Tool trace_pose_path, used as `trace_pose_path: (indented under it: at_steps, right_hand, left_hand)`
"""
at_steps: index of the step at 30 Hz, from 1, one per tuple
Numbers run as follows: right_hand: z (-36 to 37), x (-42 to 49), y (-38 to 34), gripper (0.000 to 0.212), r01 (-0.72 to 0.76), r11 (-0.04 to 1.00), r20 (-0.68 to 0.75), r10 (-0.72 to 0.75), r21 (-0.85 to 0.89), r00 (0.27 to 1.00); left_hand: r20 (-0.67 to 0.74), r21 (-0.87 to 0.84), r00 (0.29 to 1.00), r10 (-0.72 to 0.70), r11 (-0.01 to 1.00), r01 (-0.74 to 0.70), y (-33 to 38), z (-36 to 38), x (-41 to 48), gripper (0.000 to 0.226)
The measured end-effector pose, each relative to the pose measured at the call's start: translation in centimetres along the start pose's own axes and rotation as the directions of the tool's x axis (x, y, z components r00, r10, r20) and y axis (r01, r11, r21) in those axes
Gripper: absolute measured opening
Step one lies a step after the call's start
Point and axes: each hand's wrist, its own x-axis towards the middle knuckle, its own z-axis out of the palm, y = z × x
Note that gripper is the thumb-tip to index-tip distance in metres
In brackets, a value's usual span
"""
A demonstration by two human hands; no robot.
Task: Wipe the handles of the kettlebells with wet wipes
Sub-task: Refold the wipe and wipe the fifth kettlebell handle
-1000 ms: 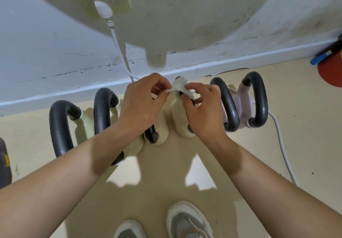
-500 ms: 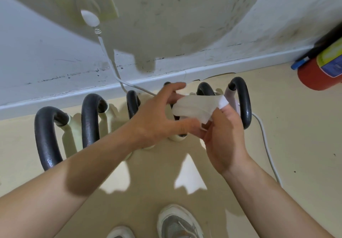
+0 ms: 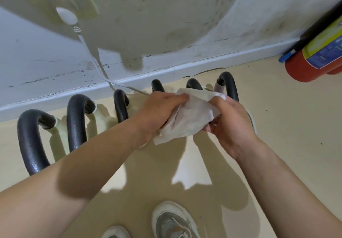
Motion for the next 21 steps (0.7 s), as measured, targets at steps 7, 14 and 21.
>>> trace_pose_path:
  at_steps: [7, 14, 21]
  right_hand:
    - [-3.1, 4.3, -0.8, 0.03, 0.136, 0.863, -0.279, -0.301, -0.487, 0.912]
    - [-3.6, 5.5, 0.4, 0.037, 0.114, 0.484, -0.213, -0.569, -0.867, 0.795]
    - [-4.4, 6.1, 1.5, 0.037, 0.009, 0.139, -0.083, -0.642, -0.99, 0.762]
  left_hand:
    - [-0.089, 0.149, 0.989, 0.119, 0.983, -0.105, 0.7, 1.1, 2.4, 0.027]
    - [0.11, 0.81, 0.819, 0.564, 0.426, -0.402, -1.0, 2.1, 3.3, 0.034]
    - [0.258, 0.951, 0.826, 0.501, 0.018, -0.308, -0.6, 2.2, 4.9, 0.022]
